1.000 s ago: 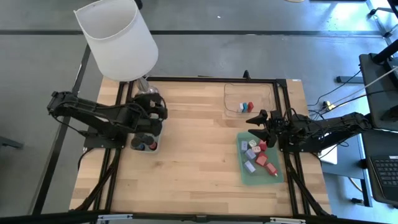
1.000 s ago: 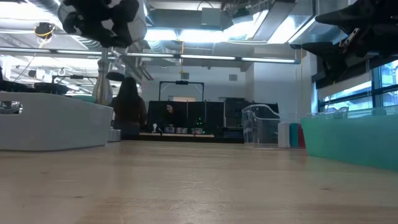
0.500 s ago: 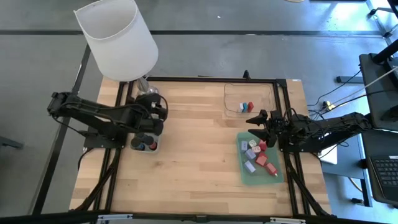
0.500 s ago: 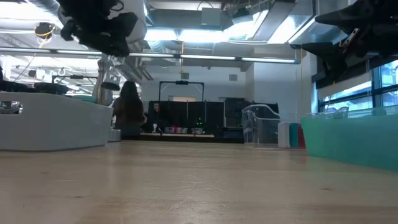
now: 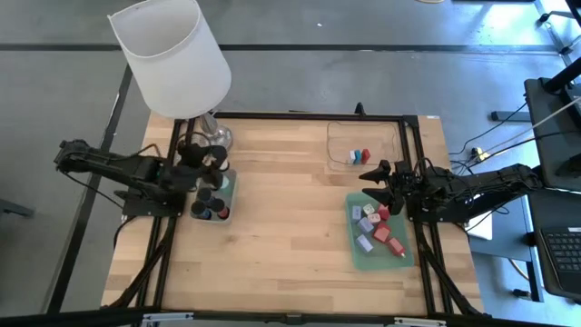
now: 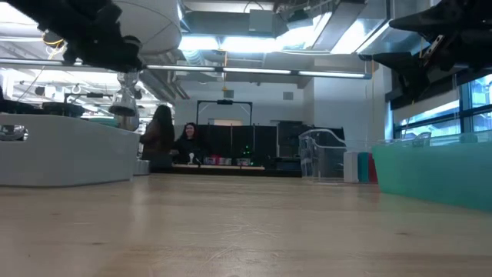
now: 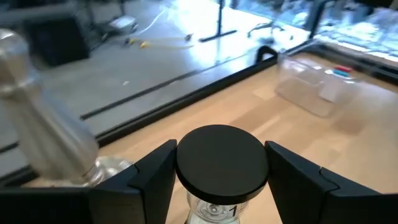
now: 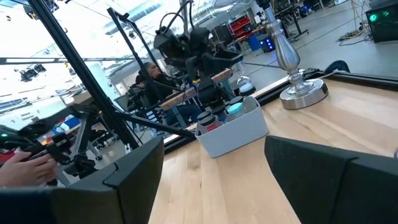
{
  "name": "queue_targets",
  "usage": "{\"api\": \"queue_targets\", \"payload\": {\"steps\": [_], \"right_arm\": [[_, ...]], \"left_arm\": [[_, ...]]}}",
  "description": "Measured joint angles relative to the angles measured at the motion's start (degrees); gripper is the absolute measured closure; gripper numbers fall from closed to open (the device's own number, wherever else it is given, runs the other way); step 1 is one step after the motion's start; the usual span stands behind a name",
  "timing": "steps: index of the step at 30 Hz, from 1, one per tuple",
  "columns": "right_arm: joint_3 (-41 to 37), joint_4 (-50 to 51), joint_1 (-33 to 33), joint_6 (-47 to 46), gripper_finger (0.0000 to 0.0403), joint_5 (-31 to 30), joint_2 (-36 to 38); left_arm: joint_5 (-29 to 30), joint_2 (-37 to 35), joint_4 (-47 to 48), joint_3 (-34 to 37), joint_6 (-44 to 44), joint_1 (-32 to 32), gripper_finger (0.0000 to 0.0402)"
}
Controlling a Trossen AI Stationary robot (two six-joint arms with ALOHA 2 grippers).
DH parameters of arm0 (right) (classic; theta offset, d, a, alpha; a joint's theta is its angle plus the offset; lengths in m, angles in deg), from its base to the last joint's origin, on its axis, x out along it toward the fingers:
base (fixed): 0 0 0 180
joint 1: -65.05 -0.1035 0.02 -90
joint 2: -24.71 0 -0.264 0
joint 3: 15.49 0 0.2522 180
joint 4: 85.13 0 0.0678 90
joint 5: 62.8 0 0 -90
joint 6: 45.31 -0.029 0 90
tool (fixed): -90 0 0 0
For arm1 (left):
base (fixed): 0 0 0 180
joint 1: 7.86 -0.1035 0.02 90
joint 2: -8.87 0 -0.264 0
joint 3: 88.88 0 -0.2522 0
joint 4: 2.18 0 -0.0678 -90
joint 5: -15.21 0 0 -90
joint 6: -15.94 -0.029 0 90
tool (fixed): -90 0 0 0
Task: Pick & Place Office items
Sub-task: Put the white hourglass into the gray bin
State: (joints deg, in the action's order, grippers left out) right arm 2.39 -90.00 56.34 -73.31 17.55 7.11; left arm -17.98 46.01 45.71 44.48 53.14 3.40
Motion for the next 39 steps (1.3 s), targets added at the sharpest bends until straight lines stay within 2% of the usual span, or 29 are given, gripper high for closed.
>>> {"api": "queue_targets", "payload": {"steps": [3,9,18,39], "right_arm": [[0.0,0.0,0.0,0.0,0.0121,0.0,0.0],[0.0,0.0,0.0,0.0,0.0121,0.0,0.0],[0.0,0.0,0.0,0.0,0.0121,0.0,0.0],[0.0,0.0,0.0,0.0,0.0121,0.0,0.0]], "left_arm": [[-1.1,-5.2,-6.6,5.0,-7.0,0.0,0.0186],[-3.0,-12.4,-15.7,13.5,-13.2,0.0,0.0186],[-8.2,-16.8,-17.6,16.4,-19.4,0.0,0.0186],[-16.9,-16.8,-14.0,16.5,-11.3,0.0,0.0185]]}}
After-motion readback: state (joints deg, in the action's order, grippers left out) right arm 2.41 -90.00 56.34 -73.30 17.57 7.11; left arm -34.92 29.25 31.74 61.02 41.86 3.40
